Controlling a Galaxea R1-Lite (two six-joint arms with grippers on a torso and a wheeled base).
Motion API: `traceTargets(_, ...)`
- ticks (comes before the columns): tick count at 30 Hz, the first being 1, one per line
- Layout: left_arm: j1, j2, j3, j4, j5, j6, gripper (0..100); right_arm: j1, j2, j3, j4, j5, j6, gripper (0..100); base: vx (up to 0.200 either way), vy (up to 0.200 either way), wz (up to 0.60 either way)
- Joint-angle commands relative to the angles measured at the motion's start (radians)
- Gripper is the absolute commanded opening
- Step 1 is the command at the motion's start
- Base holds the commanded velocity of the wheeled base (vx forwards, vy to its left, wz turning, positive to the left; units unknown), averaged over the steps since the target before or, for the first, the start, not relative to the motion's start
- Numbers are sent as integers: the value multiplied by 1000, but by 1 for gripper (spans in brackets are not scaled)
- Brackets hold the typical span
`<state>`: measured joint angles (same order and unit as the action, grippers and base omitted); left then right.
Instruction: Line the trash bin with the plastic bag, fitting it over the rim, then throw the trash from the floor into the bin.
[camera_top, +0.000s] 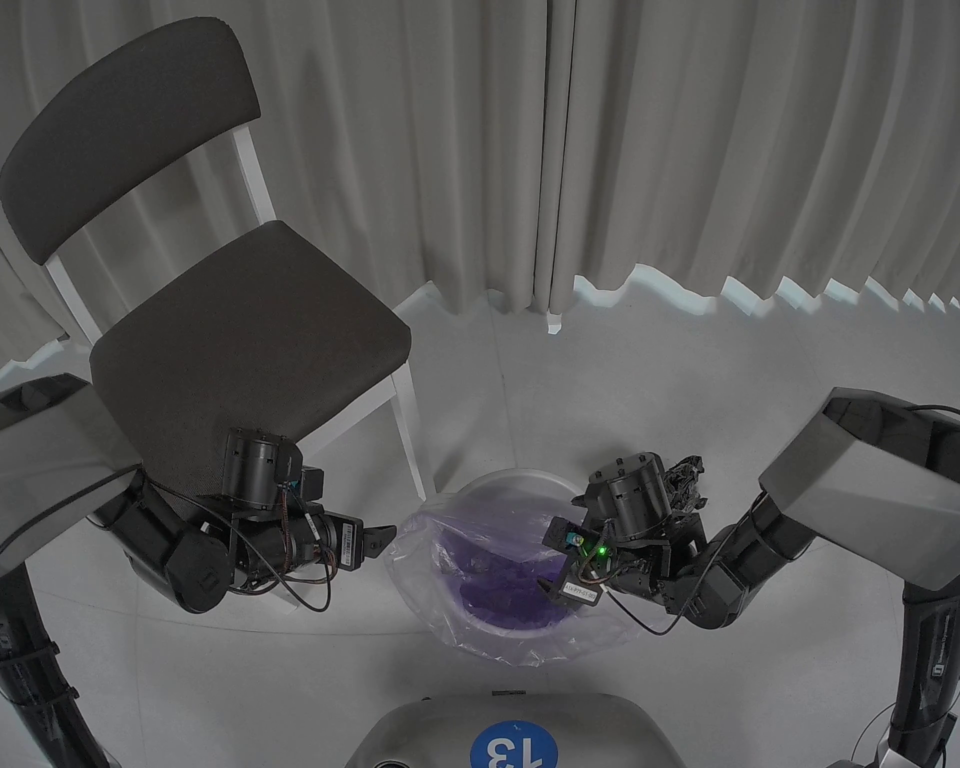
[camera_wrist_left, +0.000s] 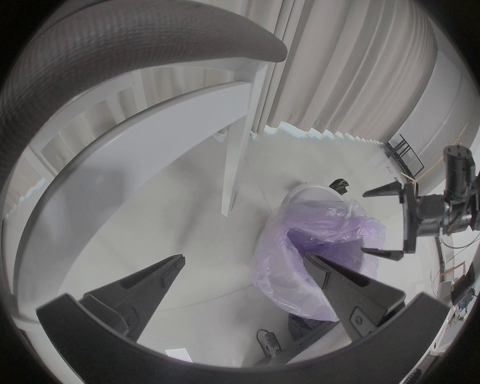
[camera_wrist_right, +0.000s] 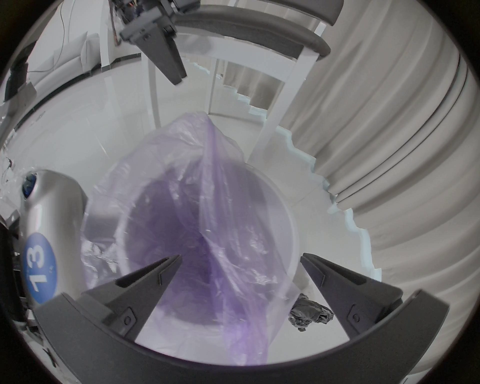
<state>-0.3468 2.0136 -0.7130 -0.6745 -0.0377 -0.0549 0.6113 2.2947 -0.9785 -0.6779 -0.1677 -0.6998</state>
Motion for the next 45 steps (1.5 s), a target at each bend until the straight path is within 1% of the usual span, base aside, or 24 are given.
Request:
traceTargets(1, -15, -18, 3, 0, -2, -3, 100, -38, 40, -2, -8, 0, -14, 100, 0, 0, 0)
traceTargets(4, -18, -16, 3, 0, -2, -3, 100, -62, 39, 0, -8, -1, -33, 100, 0, 0, 0)
traceTargets(8, -20, -19, 4, 0, -2, -3, 100, -74, 37, 3, -6, -1, -37, 100, 0, 0, 0)
traceTargets(21, -18, -32, 4, 0, -2, -3, 100, -93, 43, 0, -3, -1, -46, 100, 0, 0, 0)
traceTargets(22, -20, -32, 4, 0, -2, -3, 100, -100, 51, -2, -6, -1, -47, 0, 0, 0, 0)
traceTargets(32, -21, -49, 6, 1, 1, -2, 100, -148, 46, -12, -15, -1, -50, 0, 0, 0, 0)
traceTargets(39, -20, -81, 41, 1, 1, -3, 100, -179, 12, -31, -25, -1, -50, 0, 0, 0, 0)
traceTargets(45, -21, -84, 53, 1, 1, -3, 100, -216, 3, -138, -12, 2, -50, 0, 0, 0, 0)
